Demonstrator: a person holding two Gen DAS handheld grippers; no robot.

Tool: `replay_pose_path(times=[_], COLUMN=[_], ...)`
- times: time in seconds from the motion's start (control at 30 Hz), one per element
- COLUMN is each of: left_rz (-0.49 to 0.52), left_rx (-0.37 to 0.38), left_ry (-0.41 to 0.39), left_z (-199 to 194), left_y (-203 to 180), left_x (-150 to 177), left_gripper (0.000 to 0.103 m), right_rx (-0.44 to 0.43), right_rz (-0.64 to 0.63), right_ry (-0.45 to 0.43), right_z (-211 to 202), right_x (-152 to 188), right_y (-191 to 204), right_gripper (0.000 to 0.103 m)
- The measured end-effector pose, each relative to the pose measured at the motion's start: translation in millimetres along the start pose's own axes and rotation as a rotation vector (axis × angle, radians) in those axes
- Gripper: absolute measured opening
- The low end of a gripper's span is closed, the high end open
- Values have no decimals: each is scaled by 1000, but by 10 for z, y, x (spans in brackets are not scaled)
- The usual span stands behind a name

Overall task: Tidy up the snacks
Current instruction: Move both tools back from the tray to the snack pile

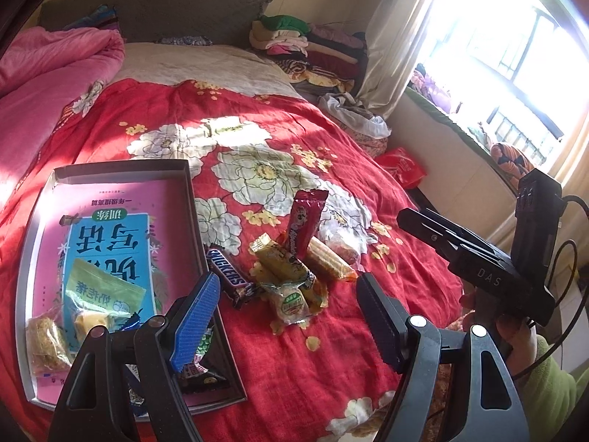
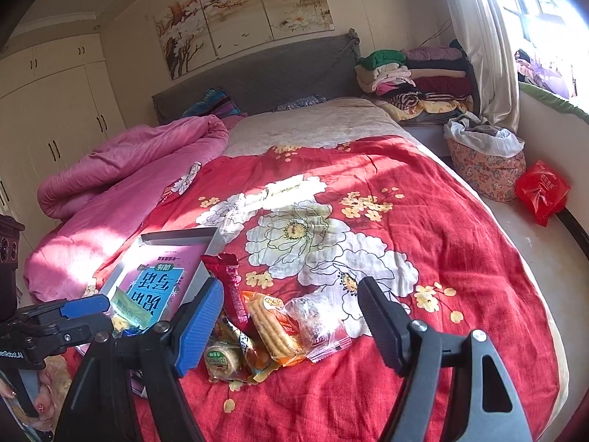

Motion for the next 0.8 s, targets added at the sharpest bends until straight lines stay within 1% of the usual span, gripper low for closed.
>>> replay_pose_path(times=[0.17, 0.43, 0.6, 0.8], left_rz=[-11, -48, -79, -100], left_rx=[18, 14, 0, -18], left_ry=[47, 131, 177, 216], left_z=[207, 539, 705, 855], left_y=[-27, 37, 116, 191], left_x=[46, 150, 225, 282], left_gripper=[78, 78, 78, 78], right_rx=[1, 11, 20, 22], right_rz=[-20, -29, -69, -103], right_ry=[29, 129, 186, 223], right_z=[80, 323, 509, 677], right_x=[25, 125, 171, 200], right_y=[7, -50, -61, -29], right_gripper=[75, 75, 75, 75])
Point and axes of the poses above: each gripper's, at about its wrist camera, not at the fingertips, and z roughly the way its jaws point, y to its left, x to its underside, the point moved 5 cm from there along z, roughly the way its jaws point, and after that the axes turned 13 degrees about x, right-handed, at the moved point
